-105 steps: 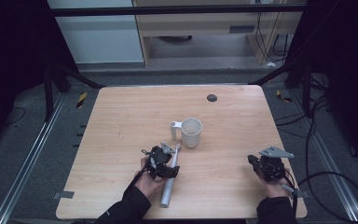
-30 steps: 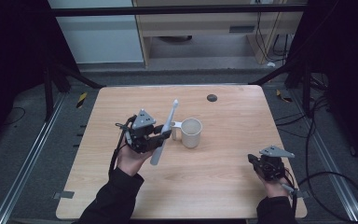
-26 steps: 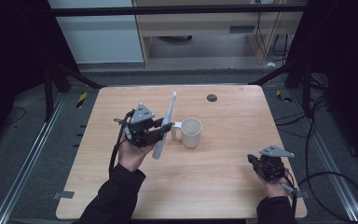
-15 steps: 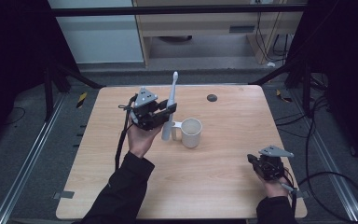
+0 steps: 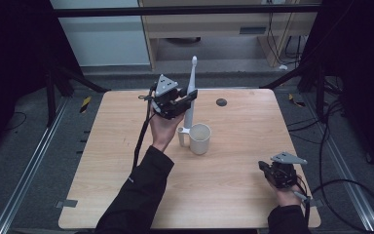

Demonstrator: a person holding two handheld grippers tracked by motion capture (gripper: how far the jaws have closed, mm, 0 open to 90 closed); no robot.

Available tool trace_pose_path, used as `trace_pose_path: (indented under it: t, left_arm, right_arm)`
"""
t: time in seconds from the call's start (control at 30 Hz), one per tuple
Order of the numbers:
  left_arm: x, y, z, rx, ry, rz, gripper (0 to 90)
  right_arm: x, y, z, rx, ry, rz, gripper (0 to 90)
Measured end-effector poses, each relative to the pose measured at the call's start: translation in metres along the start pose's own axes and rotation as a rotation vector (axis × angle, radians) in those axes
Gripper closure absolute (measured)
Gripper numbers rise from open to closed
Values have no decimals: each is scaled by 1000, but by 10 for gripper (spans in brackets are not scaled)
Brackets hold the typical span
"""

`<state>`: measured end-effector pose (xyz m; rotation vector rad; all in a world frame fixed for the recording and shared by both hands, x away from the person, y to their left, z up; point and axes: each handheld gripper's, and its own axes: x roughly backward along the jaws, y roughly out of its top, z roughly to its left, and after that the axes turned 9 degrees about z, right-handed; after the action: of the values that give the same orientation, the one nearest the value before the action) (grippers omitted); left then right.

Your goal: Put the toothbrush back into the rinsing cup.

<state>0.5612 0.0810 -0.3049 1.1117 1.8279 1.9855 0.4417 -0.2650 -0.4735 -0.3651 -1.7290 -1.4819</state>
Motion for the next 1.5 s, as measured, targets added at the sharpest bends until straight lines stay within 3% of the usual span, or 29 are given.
trace_pose_path:
  t: [0.27, 0.67, 1.5]
  left_arm:
    - [-22, -4, -4, -5, -7, 2, 668]
    - [-49, -28, -1, 12, -10, 76, 668]
    - [-71, -80, -4, 6, -7, 217, 667]
  right_arm:
    - [-2, -1, -2, 7, -3, -1, 900]
    - [-2, -1, -1, 0, 5, 2, 900]
    - [-3, -1, 0, 2, 7, 9, 900]
